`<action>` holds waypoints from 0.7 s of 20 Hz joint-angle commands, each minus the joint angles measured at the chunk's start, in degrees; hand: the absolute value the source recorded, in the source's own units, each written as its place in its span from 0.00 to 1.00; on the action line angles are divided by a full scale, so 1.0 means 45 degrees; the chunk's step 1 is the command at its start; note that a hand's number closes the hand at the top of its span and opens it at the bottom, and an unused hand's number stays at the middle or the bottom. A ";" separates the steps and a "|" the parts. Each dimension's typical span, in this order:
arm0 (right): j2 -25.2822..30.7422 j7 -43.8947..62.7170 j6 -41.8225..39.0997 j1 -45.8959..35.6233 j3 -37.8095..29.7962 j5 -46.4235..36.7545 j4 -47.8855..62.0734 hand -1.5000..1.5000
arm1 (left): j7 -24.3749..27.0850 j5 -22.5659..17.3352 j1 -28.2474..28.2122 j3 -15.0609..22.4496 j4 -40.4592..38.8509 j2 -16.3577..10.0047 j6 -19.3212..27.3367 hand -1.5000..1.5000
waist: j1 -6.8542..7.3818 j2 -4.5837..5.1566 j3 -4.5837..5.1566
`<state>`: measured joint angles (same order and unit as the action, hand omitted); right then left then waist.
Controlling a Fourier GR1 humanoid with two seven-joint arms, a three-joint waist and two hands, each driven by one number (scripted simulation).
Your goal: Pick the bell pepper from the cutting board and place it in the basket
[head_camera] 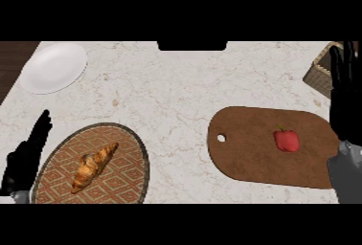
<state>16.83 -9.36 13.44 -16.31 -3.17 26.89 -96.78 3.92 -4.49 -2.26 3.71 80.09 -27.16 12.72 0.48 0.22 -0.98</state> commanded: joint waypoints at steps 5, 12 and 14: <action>0.2702 -0.0859 -0.4772 0.1278 -0.0173 0.0169 0.2093 1.00 | 0.0300 -0.0286 0.2135 0.0958 0.1578 0.0263 -0.1584 0.50 | -0.0370 0.0054 0.0170; 0.0552 -0.5676 -0.3724 0.2571 0.3667 -0.5527 0.1479 0.00 | 0.0130 -0.1097 0.2719 0.1287 0.1547 0.0628 -0.2868 0.50 | -0.0137 -0.0015 0.0211; 0.0225 -0.5414 -0.1926 0.3109 0.3736 -0.6699 0.1340 0.00 | -0.0361 -0.0511 0.2597 0.1870 0.2037 0.1297 -0.2061 0.50 | -0.0214 -0.0062 0.0214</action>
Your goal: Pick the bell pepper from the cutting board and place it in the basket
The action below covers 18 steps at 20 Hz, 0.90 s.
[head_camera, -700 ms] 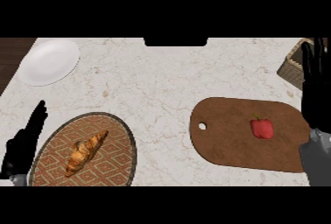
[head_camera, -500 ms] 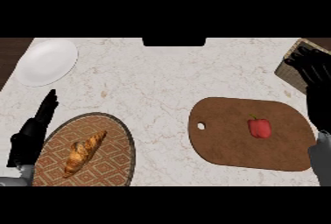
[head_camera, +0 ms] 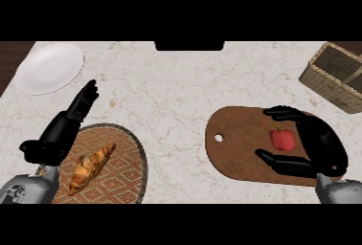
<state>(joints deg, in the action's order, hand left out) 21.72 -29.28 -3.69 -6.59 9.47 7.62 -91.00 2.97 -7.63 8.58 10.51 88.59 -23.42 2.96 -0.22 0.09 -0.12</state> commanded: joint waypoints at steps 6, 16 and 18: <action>0.0771 0.2911 0.4588 0.0959 -0.0257 -0.5101 -0.1472 0.00 | 0.0006 -0.0328 0.0167 -0.0383 -0.0038 -0.0196 -0.0576 0.50 | -0.0302 -0.0103 0.0070; 0.6359 0.9320 -0.0469 0.1877 -0.1453 -0.5814 -0.5375 0.00 | 0.0092 -0.0171 -0.0373 -0.0441 0.0272 -0.0146 -0.0443 0.50 | -0.0458 -0.0198 0.0111; 0.6729 1.0457 -0.1472 0.1845 -0.1279 -0.5469 -0.6086 0.00 | -0.0159 -0.0297 -0.0380 -0.0354 0.0468 -0.0240 -0.0768 0.50 | -0.0200 -0.0134 0.0085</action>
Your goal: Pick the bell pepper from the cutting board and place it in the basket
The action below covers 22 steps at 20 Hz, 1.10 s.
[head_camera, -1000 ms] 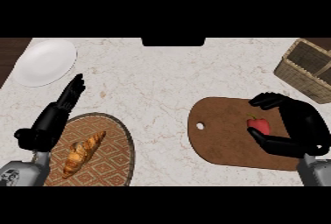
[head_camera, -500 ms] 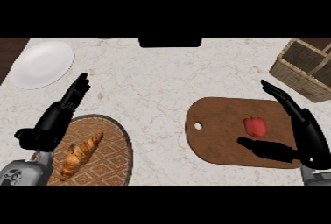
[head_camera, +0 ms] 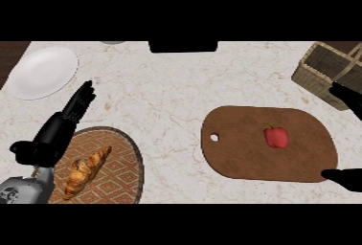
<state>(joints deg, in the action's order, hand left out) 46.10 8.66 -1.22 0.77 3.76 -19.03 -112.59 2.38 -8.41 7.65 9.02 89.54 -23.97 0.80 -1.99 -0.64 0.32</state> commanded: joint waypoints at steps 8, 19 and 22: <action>0.2269 0.3440 -0.5096 0.1837 -0.3950 0.4646 -0.3839 0.00 | -0.1062 -0.0029 0.0585 -0.0389 0.0468 0.0159 -0.0354 0.50 | 0.0192 0.0074 -0.0066; -0.0793 0.0153 -0.6296 0.2466 -0.5344 0.2127 -0.1897 0.00 | -0.0474 0.0721 -0.0095 -0.0828 0.0500 0.0874 -0.1006 0.50 | 0.0413 0.0132 -0.0074; -0.2012 -0.0340 -0.5473 0.2464 -0.4249 0.0931 -0.1730 0.00 | -0.0935 0.0729 0.0280 -0.0914 0.0694 0.0869 -0.1202 0.50 | 0.0430 0.0134 -0.0075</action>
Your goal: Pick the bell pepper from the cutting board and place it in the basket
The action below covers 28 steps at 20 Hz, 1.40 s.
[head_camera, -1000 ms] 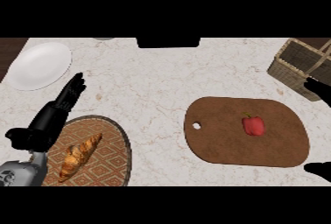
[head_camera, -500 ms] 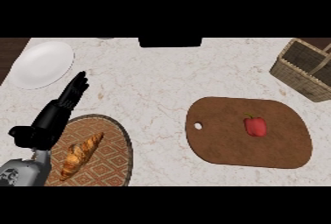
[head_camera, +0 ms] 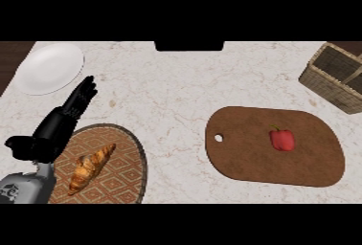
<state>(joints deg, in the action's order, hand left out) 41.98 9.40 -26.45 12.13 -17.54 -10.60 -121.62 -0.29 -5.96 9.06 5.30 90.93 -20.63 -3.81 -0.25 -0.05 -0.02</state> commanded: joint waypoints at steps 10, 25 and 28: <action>-0.3195 -0.2835 0.2756 -0.2327 0.2866 -0.4776 0.4687 0.00 | -0.0241 0.0690 0.0043 -0.0375 0.0186 0.0651 -0.0392 0.50 | 0.0122 0.0020 -0.0001; -0.4503 -0.4528 0.2658 -0.1895 0.2387 -0.5561 0.4785 0.00 | -0.0260 0.1603 0.0290 -0.1050 -0.0069 0.1513 -0.1116 0.50 | 0.0018 0.0001 0.0004; -0.4428 -0.4552 0.2309 -0.2462 0.2019 -0.5737 0.5174 0.00 | -0.0110 0.1655 0.0599 -0.1338 -0.0609 0.1665 -0.1432 0.50 | 0.0028 0.0006 0.0005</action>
<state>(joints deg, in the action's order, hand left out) 22.89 -10.24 -14.99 0.48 -7.70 -35.24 -97.61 0.23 0.45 10.82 -0.20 88.38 -14.27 -9.42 -0.09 -0.01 0.00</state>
